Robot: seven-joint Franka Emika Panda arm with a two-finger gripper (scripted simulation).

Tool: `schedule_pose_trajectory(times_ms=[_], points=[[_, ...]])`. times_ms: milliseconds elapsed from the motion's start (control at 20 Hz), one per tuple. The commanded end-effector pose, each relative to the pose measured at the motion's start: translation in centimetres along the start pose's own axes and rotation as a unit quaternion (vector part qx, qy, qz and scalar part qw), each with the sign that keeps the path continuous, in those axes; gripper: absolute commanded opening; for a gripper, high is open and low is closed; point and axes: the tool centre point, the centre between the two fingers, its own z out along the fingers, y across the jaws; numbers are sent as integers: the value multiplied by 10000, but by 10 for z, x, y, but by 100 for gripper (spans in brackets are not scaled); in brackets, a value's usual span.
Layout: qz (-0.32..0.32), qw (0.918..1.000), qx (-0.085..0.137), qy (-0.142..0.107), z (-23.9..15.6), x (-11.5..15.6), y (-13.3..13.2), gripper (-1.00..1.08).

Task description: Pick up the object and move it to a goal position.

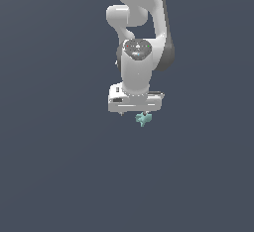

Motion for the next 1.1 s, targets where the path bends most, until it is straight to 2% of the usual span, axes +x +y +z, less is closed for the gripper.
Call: schedule_pose_trajectory(times_ms=[0,450,750,1050], points=[[0,10000,0,0,0,0,0,100],[301,9994,-29,167,-4,14,22,100],[218,9996,-30,156,-2,12,19,100],[-196,9997,-48,144,9,5,9,100]])
